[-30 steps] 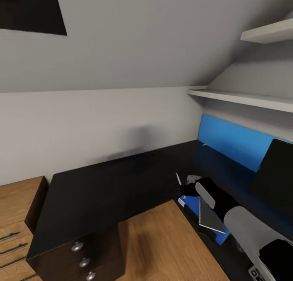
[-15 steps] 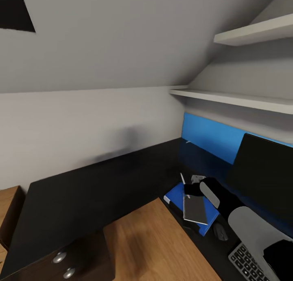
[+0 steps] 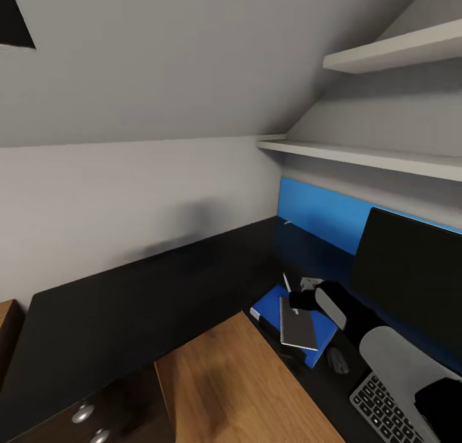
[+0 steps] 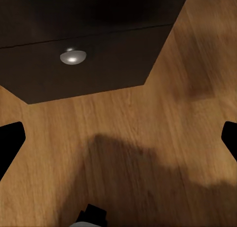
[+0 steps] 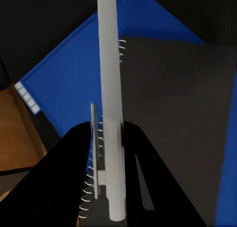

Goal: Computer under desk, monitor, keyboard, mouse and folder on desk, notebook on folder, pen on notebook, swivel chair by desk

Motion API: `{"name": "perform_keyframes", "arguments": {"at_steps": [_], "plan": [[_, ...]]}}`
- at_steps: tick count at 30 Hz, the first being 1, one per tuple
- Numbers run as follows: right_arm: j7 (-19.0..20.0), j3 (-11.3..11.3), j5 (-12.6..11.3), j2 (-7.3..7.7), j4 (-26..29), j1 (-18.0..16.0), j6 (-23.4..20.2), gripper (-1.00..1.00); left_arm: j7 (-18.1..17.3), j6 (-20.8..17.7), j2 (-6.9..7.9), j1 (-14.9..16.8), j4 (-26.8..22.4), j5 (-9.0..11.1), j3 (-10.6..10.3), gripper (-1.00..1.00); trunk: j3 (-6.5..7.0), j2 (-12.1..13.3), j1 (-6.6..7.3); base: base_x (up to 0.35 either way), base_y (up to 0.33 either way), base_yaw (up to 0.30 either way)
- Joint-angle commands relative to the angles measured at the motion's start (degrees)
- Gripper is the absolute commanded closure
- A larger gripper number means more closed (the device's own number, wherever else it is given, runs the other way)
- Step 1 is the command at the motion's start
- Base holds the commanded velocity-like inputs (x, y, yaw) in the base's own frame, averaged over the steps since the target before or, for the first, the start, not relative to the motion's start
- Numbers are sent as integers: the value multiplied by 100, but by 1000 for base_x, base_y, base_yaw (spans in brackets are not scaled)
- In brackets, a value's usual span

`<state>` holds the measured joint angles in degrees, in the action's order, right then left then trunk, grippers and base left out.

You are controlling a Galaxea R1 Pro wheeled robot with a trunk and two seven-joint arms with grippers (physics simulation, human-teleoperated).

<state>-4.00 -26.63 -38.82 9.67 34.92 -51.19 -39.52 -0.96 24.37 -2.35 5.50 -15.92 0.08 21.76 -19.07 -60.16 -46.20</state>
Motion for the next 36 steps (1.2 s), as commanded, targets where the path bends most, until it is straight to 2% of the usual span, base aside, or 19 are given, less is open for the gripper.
{"name": "perform_keyframes", "arguments": {"at_steps": [1, 8, 21, 27, 36], "plan": [[-29, -37, -58, 10, -27, -6, 4, 100, -10, 15, -3, 3, 1, 0, 20, -100, -7, -5, 0, 0, 0, -4], [18, -48, -27, 17, -318, -8, 283, 100, -10, 15, -9, 3, 1, 0, 21, -100, -7, -5, 0, 0, 0, -1], [14, -56, -24, 18, -349, -6, 313, 100, -10, 23, 5, 3, 1, 0, 21, -100, -7, -5, 0, -4, 0, 0], [9, -63, -8, 18, -354, -6, 308, 100, -2, 24, 6, 3, 1, 0, 29, -100, -7, -5, 0, -170, 0, 0], [-7, -70, 30, 18, -358, -6, 313, 100, -2, 59, 6, 3, -39, 14, 41, -100, -7, -5, 0, -30, 0, 0]]}}
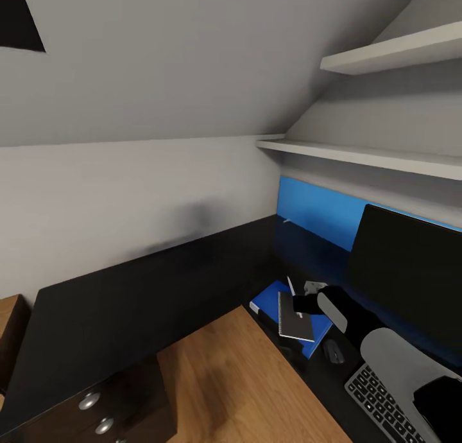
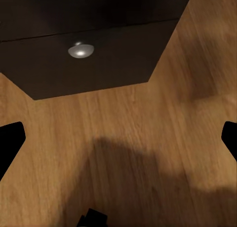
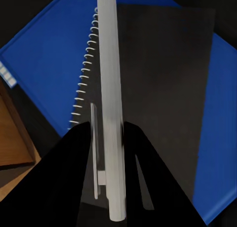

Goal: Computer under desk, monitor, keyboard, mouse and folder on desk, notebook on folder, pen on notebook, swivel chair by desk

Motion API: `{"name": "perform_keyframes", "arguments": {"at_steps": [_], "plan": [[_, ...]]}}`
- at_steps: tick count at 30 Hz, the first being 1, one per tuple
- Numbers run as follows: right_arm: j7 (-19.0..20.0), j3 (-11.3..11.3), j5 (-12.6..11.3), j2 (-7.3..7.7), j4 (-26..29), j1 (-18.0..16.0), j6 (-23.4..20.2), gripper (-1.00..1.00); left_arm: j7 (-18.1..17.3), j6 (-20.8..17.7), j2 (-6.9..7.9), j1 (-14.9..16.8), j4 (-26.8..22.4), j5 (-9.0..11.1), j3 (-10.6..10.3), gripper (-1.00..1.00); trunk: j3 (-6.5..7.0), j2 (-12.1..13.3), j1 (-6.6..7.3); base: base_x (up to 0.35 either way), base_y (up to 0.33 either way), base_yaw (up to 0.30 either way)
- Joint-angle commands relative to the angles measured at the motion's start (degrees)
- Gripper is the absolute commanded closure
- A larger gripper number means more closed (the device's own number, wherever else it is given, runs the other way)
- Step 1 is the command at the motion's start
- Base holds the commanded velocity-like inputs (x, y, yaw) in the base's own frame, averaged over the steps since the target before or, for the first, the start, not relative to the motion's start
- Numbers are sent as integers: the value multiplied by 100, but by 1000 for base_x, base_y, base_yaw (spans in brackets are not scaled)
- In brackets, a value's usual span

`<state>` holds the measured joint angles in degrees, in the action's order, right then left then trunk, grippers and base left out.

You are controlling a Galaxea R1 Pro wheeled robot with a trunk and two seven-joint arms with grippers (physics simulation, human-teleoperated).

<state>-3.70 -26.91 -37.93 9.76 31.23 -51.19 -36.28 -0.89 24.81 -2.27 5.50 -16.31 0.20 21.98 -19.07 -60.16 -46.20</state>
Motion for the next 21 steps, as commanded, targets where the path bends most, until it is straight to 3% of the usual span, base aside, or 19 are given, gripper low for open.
{"name": "perform_keyframes", "arguments": {"at_steps": [1, 4, 21], "plan": [[-38, -42, -58, 8, 9, -6, -11, 100, -5, 30, -6, 3, 0, 3, 20, -100, -7, -5, 0, -4, 0, 0], [-41, -43, -57, 8, 3, -6, -11, 100, 14, 70, -17, 3, -3, 5, 29, -100, -7, -5, 0, -3, 0, 0], [-43, -43, -61, 8, -210, -6, -9, 100, 37, 102, -21, 3, -4, 7, 27, -100, -312, -687, -374, 0, 0, 0]]}}
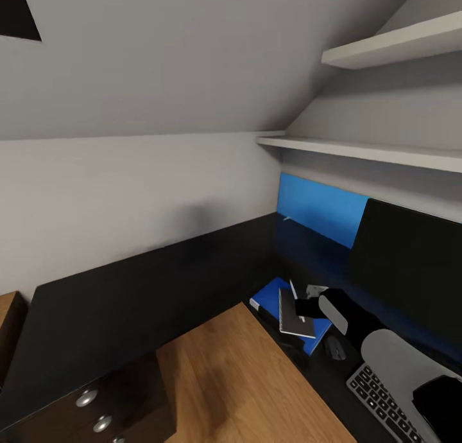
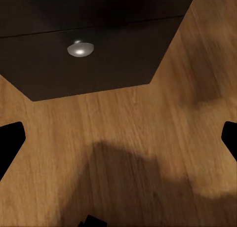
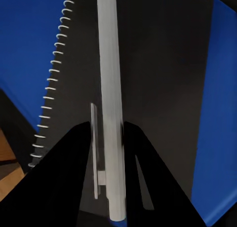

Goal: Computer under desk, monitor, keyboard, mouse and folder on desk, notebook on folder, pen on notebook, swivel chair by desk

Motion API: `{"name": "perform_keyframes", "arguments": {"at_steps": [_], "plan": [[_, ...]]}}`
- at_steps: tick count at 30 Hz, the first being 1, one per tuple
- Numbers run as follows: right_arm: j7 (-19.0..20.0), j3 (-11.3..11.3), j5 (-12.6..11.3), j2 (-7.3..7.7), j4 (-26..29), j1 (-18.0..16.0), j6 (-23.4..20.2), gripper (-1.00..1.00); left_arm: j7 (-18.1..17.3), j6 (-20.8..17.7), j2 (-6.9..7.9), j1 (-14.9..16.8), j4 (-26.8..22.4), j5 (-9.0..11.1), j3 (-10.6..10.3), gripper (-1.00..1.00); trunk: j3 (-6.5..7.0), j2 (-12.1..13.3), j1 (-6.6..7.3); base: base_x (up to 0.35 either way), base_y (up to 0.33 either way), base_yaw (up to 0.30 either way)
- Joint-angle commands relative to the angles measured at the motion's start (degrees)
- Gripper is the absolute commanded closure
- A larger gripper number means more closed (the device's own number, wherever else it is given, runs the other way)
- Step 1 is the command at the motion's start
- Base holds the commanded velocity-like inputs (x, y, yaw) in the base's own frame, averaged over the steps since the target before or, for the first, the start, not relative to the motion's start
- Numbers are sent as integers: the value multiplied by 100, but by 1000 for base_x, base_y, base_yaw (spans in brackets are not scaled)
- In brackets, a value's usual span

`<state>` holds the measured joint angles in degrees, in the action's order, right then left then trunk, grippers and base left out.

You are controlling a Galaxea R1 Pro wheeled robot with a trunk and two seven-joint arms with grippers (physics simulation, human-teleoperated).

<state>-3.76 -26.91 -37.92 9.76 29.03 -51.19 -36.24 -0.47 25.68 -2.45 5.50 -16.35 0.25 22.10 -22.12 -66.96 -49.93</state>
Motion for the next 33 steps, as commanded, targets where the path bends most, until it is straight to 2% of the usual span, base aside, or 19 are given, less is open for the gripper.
{"name": "perform_keyframes", "arguments": {"at_steps": [1, 15, 29, 30, 33], "plan": [[-37, -43, -61, 8, 4, -5, -13, 100, -5, 15, -2, 3, 1, 2, 16, -100, -25, -46, -23, 0, 0, 0], [-44, -35, -70, 8, -48, -8, 10, 100, -6, 16, -2, 3, 1, 1, 15, -100, -276, -607, -330, 0, 0, 0], [-46, -37, -74, 8, -55, -8, 21, 100, -6, 16, -1, 3, 1, 1, 14, -100, -276, -607, -330, 0, 0, 0], [-46, -38, -72, 8, -55, -7, 21, -100, -6, 16, -1, 3, 1, 1, 14, -100, -276, -607, -330, 0, 0, 0], [-43, -42, -68, 8, -55, -7, 26, -100, -6, 16, -1, 4, 1, 1, 12, -100, -276, -607, -330, 0, 0, 0]]}}
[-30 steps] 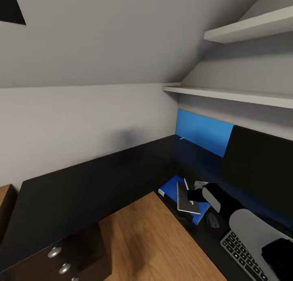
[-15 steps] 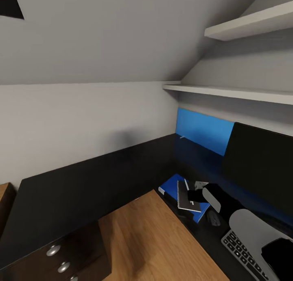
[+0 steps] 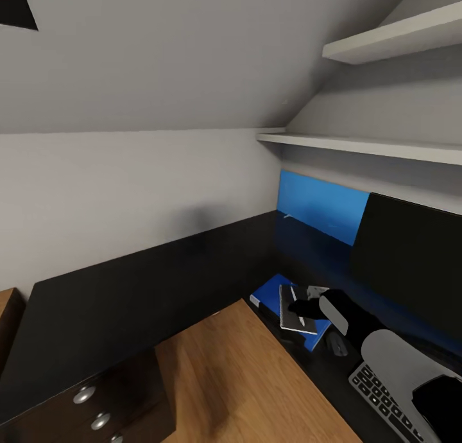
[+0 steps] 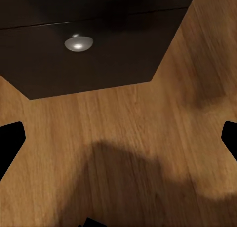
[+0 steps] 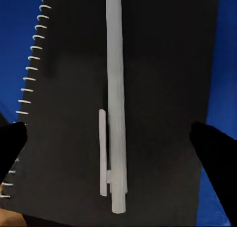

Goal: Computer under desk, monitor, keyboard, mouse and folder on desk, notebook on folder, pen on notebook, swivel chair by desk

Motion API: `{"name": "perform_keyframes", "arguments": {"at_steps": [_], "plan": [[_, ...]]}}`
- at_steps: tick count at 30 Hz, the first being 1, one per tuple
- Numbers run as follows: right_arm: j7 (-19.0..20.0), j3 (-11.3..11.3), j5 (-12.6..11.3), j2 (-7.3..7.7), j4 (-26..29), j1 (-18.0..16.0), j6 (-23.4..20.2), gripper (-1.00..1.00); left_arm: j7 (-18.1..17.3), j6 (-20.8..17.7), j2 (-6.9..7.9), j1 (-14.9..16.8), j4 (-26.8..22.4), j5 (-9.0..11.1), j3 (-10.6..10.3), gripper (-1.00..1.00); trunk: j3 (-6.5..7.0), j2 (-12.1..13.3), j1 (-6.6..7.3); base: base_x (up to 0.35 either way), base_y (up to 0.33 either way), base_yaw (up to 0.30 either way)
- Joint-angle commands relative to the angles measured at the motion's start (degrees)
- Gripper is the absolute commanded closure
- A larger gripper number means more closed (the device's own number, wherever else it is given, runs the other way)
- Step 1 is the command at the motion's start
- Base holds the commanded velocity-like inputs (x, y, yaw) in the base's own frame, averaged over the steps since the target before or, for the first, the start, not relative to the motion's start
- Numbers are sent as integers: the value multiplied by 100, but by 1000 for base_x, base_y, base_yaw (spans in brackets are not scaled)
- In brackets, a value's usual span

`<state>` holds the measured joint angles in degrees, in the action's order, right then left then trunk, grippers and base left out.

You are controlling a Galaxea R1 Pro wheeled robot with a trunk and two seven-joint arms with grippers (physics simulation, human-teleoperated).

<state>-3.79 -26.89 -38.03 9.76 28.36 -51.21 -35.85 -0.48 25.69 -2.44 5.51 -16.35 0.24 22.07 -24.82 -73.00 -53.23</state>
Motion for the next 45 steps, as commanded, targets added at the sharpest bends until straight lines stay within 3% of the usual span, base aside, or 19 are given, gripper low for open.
{"name": "perform_keyframes", "arguments": {"at_steps": [1, 8, 14, 22, 27, 31, 37, 45], "plan": [[-28, -42, -59, 8, 14, -7, -12, -100, -7, 15, -3, 3, 1, 2, 12, -100, -6, -4, 0, 0, 0, 0], [5, -33, -69, 8, 25, -10, -18, -100, -49, 15, -3, 3, 7, -4, 1, -100, -6, -4, 0, 0, 0, 0], [38, -21, -83, 24, 36, -12, -18, -100, -56, 15, -3, 3, 9, -10, -6, -100, 101, 237, 132, 0, 0, 0], [615, 3, -105, 144, 131, -12, -17, -100, -58, 32, 2, 2, 9, -15, -11, -100, 245, 558, 308, 0, 0, 0], [740, -10, -109, 140, 449, -8, 15, -100, -58, 33, 10, 3, 9, -15, -10, -100, 335, 758, 417, 0, 0, 45], [771, -28, -132, 111, 599, -4, 108, -100, -58, 33, 14, 3, 9, -16, -10, -100, 406, 919, 505, 0, 0, 198], [764, -30, -121, -45, 642, 62, 392, -100, -51, 33, 19, 3, 9, -30, -10, -100, 514, 1159, 637, 0, 0, 266], [660, -38, -100, -195, 640, 189, 883, -100, -56, 33, 16, 1, 9, -38, -22, -100, 514, 1159, 637, 0, 0, 279]]}}
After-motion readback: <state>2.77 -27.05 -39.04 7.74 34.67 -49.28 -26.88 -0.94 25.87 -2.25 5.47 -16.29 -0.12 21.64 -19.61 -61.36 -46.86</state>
